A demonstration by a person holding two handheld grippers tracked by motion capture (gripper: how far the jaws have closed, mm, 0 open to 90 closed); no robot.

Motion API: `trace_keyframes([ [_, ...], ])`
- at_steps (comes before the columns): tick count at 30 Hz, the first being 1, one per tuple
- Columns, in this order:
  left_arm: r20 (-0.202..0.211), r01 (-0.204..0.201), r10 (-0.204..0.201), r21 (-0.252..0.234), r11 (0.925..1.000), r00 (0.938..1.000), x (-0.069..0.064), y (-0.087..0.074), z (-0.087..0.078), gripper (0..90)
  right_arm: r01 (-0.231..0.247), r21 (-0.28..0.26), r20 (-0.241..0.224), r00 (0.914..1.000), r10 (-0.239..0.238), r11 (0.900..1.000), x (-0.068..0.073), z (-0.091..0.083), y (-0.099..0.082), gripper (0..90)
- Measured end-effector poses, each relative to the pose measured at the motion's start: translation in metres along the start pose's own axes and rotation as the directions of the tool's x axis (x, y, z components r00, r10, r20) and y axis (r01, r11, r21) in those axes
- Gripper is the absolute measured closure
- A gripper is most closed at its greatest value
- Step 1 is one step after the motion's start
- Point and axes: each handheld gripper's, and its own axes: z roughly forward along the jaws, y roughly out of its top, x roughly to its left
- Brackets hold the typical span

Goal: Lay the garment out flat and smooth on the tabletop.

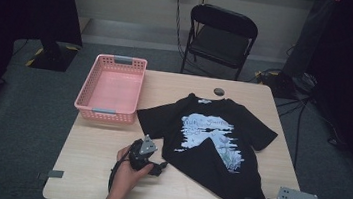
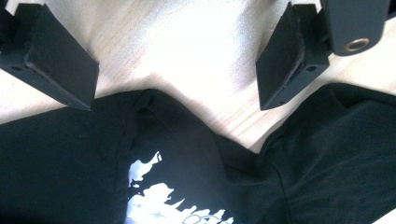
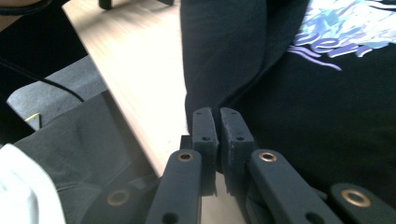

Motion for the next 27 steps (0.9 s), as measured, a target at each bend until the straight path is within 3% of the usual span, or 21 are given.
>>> trace_keyframes([
  [3,0.000,0.000,0.000,0.000,1.0000,1.0000,0.000,0.000,0.000,12.8,0.006,-0.037,0.015,0.9999,-0.005,0.9993,0.001,-0.006,0.003,67.1],
  [5,-0.001,0.000,0.000,0.000,1.0000,1.0000,0.000,0.000,0.000,12.8,-0.012,-0.076,0.046,0.9988,0.016,0.9970,-0.003,-0.010,0.010,49.8],
  [7,-0.001,0.001,-0.001,0.000,1.0000,1.0000,0.000,0.000,0.000,12.7,-0.012,-0.104,0.093,0.9955,0.022,0.9945,-0.010,-0.013,0.016,40.5],
  [8,-0.002,0.001,-0.001,0.000,1.0000,1.0000,0.000,0.000,0.000,12.6,-0.021,-0.111,0.123,0.9917,0.034,0.9936,-0.015,-0.014,0.020,35.3],
  [9,-0.003,0.002,-0.002,0.000,1.0000,1.0000,0.000,0.000,0.000,12.5,-0.046,-0.103,0.186,0.9805,0.064,0.9937,-0.029,-0.014,0.027,27.0],
  [11,-0.002,0.003,-0.003,-0.001,1.0000,1.0000,0.000,0.000,0.001,12.4,-0.050,-0.096,0.205,0.9763,0.069,0.9941,-0.034,-0.013,0.030,24.5],
  [12,-0.002,0.003,-0.003,-0.001,1.0000,1.0000,0.000,0.000,0.001,12.4,-0.049,-0.087,0.235,0.9696,0.068,0.9950,-0.041,-0.012,0.033,22.5],
  [13,-0.002,0.003,-0.003,0.000,1.0000,1.0000,0.000,0.000,0.001,12.3,-0.060,-0.059,0.287,0.9550,0.075,0.9965,-0.054,-0.006,0.039,18.5],
  [15,-0.003,0.003,-0.003,0.000,1.0000,1.0000,0.000,0.000,0.001,12.1,-0.059,-0.027,0.330,0.9419,0.064,0.9979,-0.063,0.000,0.043,17.1],
  [19,-0.003,0.003,-0.003,0.001,1.0000,1.0000,0.000,0.001,0.001,11.7,-0.074,0.042,0.373,0.9262,0.053,0.9963,-0.080,0.014,0.047,14.1],
  [21,-0.003,0.003,-0.003,0.001,1.0000,1.0000,0.000,0.001,0.001,11.7,-0.081,0.074,0.406,0.9126,0.044,0.9939,-0.085,0.022,0.047,13.8],
  [23,-0.003,0.003,-0.003,0.001,1.0000,1.0000,0.000,0.001,0.001,11.7,-0.081,0.077,0.398,0.9162,0.044,0.9937,-0.088,0.026,0.046,13.4],
  [27,-0.003,0.003,-0.003,0.001,1.0000,1.0000,0.001,0.001,0.001,11.6,-0.051,0.137,0.428,0.9036,-0.012,0.9892,-0.088,0.035,0.043,11.6],
])
